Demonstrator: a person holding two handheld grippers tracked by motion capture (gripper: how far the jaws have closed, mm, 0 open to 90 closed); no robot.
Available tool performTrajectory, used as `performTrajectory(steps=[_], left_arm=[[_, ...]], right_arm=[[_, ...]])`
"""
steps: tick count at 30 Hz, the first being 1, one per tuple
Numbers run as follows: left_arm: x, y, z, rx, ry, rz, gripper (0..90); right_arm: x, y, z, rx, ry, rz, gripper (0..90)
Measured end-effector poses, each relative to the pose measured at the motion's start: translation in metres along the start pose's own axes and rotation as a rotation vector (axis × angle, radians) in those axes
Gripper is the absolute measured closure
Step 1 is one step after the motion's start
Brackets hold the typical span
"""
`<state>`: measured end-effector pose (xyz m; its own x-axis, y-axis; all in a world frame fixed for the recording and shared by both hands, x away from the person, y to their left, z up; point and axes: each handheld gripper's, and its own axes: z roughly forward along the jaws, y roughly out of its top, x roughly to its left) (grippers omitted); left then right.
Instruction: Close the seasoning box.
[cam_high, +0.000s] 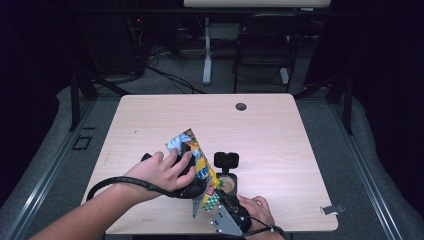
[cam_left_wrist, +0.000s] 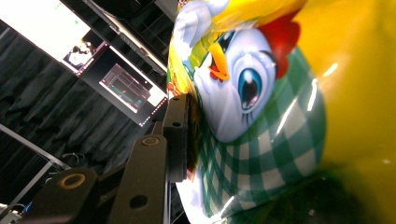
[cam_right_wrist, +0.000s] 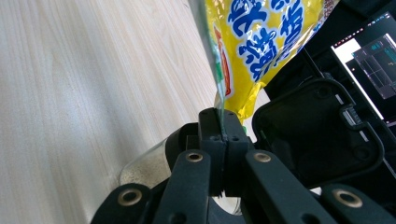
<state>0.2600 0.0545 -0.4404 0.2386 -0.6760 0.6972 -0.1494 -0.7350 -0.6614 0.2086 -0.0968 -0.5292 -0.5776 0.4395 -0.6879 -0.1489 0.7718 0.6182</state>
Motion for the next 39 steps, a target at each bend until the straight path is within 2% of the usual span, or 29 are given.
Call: performTrajectory(steps=[7,10,12,13,14,24,25,27,34,39], left_arm=[[-0.0004,-0.0004,0.0003,-0.004,-0.002,-0.004,68.8],[0.0001,-0.0004,0.0001,-0.001,-0.004,0.000,69.3],[0.0004,-0.0003,-0.0002,0.000,-0.004,0.002,69.4],[-0.0008,-0.0002,0.0005,-0.012,-0.002,-0.016,69.5],[0.0003,-0.0001,-0.0001,-0.006,-0.001,-0.001,69.7],[0.0011,0.0014,-0.0022,0.003,0.003,0.015,70.4],[0.0013,0.0017,-0.0029,0.007,0.004,0.020,70.6],[0.0006,0.0019,-0.0026,-0.003,0.003,0.009,70.9],[0.0016,0.0017,-0.0033,0.004,0.000,0.018,71.3],[0.0007,0.0024,-0.0028,-0.003,0.000,0.013,71.5]], right_arm=[[-0.0004,0.0009,-0.0007,0.013,-0.001,-0.004,90.0],[-0.0002,-0.0001,0.0001,-0.004,-0.002,0.026,90.0],[-0.0001,-0.0002,0.0000,-0.004,-0.002,0.025,90.0],[0.0001,-0.0002,-0.0002,-0.004,-0.002,0.024,90.0],[0.0001,0.0001,-0.0007,0.002,-0.009,0.017,90.0],[0.0008,-0.0007,0.0015,-0.001,0.003,0.019,90.0],[0.0006,-0.0003,0.0009,0.014,-0.001,0.004,90.0],[0.0015,-0.0006,0.0014,0.009,-0.001,0.005,90.0],[0.0016,-0.0008,0.0025,-0.004,0.005,0.017,90.0],[0.0015,-0.0004,0.0014,0.015,0.005,0.000,90.0]])
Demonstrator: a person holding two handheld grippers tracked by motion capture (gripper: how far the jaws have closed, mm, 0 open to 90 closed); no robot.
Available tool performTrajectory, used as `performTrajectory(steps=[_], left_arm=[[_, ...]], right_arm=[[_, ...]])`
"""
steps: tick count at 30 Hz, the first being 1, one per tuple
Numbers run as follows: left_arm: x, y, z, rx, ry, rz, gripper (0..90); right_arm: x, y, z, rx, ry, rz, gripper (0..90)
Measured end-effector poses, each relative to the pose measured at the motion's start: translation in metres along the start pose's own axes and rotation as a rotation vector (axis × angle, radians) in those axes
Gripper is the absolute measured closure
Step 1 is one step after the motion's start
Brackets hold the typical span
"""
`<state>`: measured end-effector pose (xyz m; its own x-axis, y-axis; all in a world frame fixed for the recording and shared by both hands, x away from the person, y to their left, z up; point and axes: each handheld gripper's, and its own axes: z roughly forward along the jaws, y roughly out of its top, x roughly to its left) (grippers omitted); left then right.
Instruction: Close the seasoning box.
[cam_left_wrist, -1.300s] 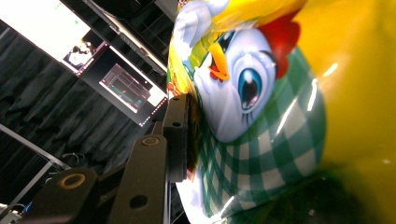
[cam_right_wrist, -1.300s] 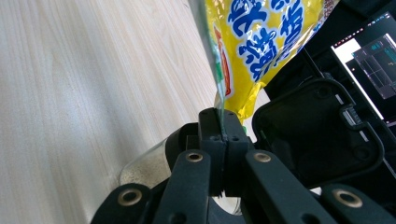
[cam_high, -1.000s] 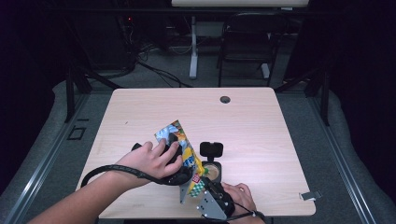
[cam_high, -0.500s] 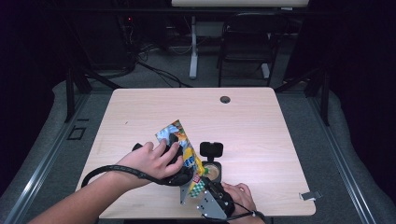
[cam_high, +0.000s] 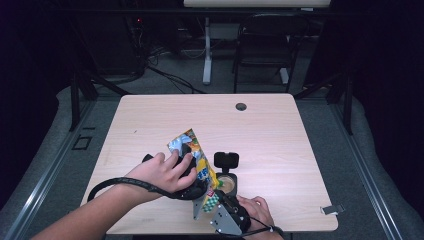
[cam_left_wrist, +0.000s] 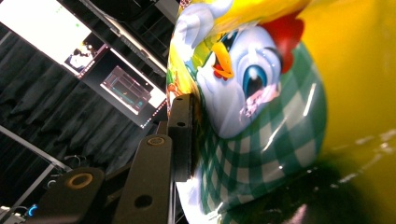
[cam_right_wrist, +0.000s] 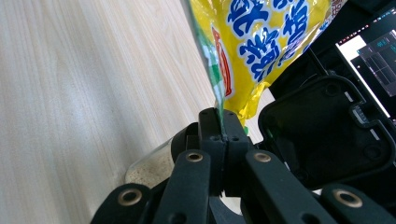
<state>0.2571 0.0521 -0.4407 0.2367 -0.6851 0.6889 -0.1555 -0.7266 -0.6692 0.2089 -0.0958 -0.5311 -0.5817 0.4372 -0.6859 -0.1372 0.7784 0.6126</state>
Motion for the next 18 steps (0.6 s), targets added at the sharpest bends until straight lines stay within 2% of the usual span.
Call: performTrajectory(steps=[4,5,7,8,13,14,18], left_arm=[[0.0003,0.0003,-0.0002,0.007,-0.003,0.010,72.0],[0.0003,0.0003,-0.0002,0.007,-0.002,0.010,72.0],[0.0001,0.0001,0.0000,0.004,-0.002,0.003,72.1],[-0.0003,-0.0001,0.0003,0.000,-0.002,-0.003,72.2],[-0.0025,-0.0001,0.0012,-0.002,-0.006,-0.021,72.4],[-0.0043,0.0000,0.0022,-0.011,-0.008,-0.040,72.5],[-0.0069,-0.0002,0.0034,-0.014,-0.013,-0.048,72.7]], right_arm=[[0.0010,-0.0004,0.0008,-0.009,0.001,0.009,90.0],[0.0002,-0.0002,0.0001,0.002,0.000,-0.002,90.0],[0.0009,-0.0006,0.0012,-0.016,0.004,0.014,90.0],[0.0001,-0.0002,0.0000,0.001,-0.001,-0.001,90.0],[0.0000,-0.0004,-0.0004,-0.004,-0.006,0.004,90.0],[-0.0003,-0.0003,-0.0006,-0.002,-0.002,0.001,90.0],[0.0006,-0.0003,-0.0001,-0.005,0.004,0.001,90.0]])
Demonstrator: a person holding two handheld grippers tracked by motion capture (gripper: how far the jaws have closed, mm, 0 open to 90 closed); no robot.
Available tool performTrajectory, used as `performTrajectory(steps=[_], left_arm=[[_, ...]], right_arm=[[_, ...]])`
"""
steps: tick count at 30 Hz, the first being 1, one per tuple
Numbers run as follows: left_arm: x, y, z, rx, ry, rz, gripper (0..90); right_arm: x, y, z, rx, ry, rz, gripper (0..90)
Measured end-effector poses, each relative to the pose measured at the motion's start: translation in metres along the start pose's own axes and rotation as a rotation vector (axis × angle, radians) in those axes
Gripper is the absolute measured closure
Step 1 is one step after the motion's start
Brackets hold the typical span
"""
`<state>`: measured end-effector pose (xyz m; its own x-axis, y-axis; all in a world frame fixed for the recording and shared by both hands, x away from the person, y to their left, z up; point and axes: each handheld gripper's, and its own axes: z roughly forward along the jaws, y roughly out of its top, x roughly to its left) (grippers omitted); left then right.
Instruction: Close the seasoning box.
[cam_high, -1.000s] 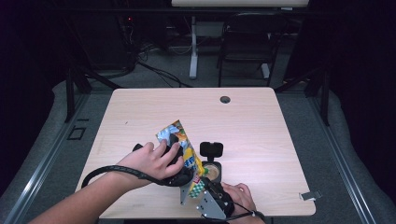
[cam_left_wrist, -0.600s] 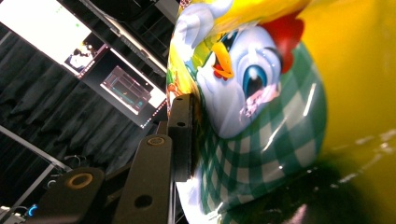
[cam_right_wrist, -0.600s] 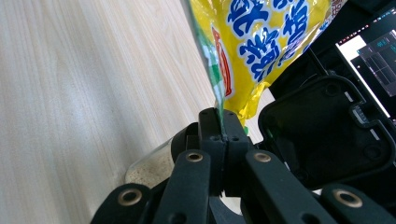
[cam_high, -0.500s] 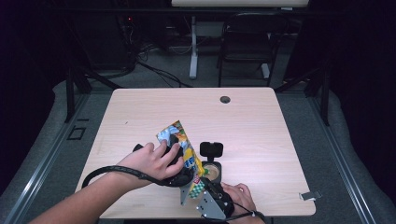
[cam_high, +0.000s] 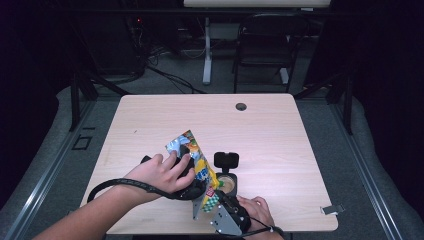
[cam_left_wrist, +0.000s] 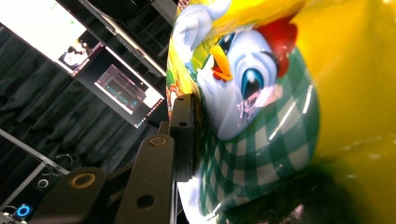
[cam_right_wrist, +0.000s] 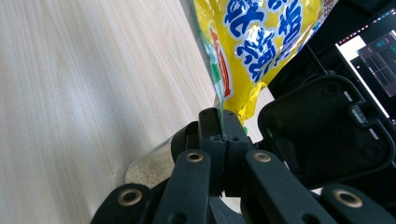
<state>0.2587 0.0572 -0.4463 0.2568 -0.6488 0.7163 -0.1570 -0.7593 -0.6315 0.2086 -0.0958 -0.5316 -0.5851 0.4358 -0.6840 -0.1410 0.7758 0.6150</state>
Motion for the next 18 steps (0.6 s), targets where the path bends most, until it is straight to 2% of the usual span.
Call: performTrajectory(steps=[5,6,7,10,13,15,16,18], left_arm=[[-0.0024,-0.0013,0.0012,-0.009,-0.004,-0.023,72.8],[-0.0028,-0.0016,0.0013,-0.009,-0.005,-0.028,72.8],[-0.0020,-0.0020,0.0007,0.001,-0.008,-0.017,72.9],[-0.0034,-0.0025,0.0013,-0.006,-0.009,-0.034,72.9],[-0.0033,-0.0022,0.0011,0.005,-0.027,-0.029,72.9],[-0.0049,-0.0025,0.0025,-0.006,-0.018,-0.042,72.9],[-0.0042,-0.0025,0.0019,0.002,-0.032,-0.039,72.9],[-0.0054,-0.0029,0.0030,-0.004,-0.020,-0.047,72.9]], right_arm=[[0.0009,0.0005,0.0002,-0.006,-0.009,0.005,90.0],[0.0012,0.0000,0.0010,-0.021,-0.006,0.018,90.0],[0.0008,0.0000,0.0007,-0.020,-0.009,0.016,90.0],[-0.0007,0.0011,-0.0017,0.002,-0.017,-0.005,90.0],[0.0003,0.0003,-0.0001,-0.020,-0.008,0.013,90.0],[0.0006,0.0004,-0.0001,-0.019,-0.007,0.011,90.0],[0.0002,0.0009,-0.0008,-0.011,-0.011,0.002,90.0],[-0.0003,0.0013,-0.0013,-0.005,-0.014,-0.004,90.0]])
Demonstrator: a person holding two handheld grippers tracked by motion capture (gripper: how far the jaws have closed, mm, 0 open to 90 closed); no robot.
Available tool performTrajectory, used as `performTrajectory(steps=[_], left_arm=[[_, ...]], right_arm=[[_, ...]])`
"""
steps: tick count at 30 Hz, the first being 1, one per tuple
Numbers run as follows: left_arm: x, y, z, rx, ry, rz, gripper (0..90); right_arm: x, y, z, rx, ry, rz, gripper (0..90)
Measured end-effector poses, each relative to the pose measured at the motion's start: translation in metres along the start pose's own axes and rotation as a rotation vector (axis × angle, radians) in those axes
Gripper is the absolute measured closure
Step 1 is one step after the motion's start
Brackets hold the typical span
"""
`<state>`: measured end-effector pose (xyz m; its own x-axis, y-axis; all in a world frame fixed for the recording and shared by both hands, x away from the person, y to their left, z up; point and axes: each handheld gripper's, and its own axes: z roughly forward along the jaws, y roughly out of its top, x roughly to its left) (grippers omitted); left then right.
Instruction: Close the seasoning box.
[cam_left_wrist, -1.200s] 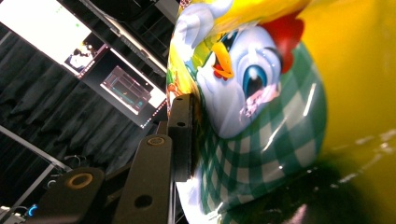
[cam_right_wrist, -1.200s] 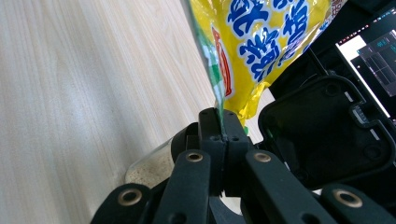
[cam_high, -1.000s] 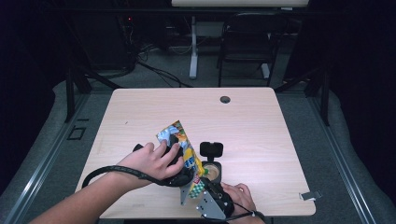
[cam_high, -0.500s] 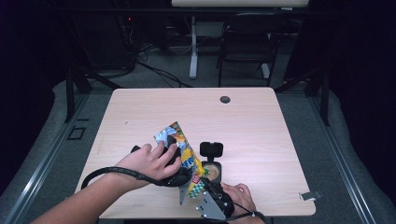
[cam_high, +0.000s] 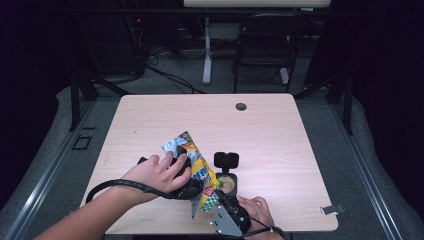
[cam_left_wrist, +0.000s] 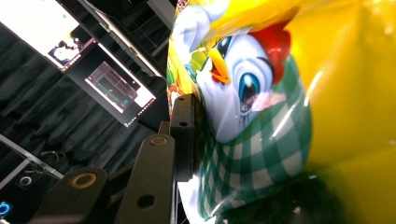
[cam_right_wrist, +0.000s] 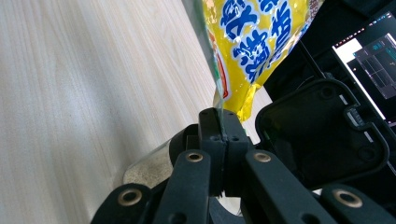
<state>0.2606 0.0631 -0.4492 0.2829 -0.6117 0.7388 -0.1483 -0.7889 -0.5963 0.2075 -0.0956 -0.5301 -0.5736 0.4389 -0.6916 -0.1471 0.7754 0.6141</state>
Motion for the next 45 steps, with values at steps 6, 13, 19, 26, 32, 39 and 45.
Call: performTrajectory(steps=[6,13,19,26,32,39,45], left_arm=[[-0.001,-0.001,0.001,0.003,-0.024,-0.020,72.9],[-0.004,-0.004,0.002,0.003,-0.041,-0.045,73.5],[-0.010,-0.005,0.005,-0.004,-0.066,-0.080,73.7],[-0.015,-0.008,0.007,-0.009,-0.079,-0.124,73.9],[-0.019,-0.009,0.009,-0.022,-0.098,-0.161,74.0],[-0.024,-0.009,0.009,-0.025,-0.095,-0.198,74.4],[-0.029,-0.010,0.011,-0.039,-0.112,-0.240,74.5]], right_arm=[[-0.001,0.001,-0.001,-0.006,-0.006,0.000,90.0],[-0.001,0.001,0.000,-0.026,-0.007,0.017,90.0],[-0.001,0.001,0.000,-0.014,-0.011,0.008,90.0],[-0.001,0.003,-0.001,-0.013,-0.013,0.005,90.0],[0.000,0.003,-0.001,-0.020,-0.016,0.007,90.0],[-0.002,0.005,-0.003,-0.019,-0.025,-0.002,90.0],[-0.002,0.005,-0.003,-0.026,-0.032,-0.004,90.0]])
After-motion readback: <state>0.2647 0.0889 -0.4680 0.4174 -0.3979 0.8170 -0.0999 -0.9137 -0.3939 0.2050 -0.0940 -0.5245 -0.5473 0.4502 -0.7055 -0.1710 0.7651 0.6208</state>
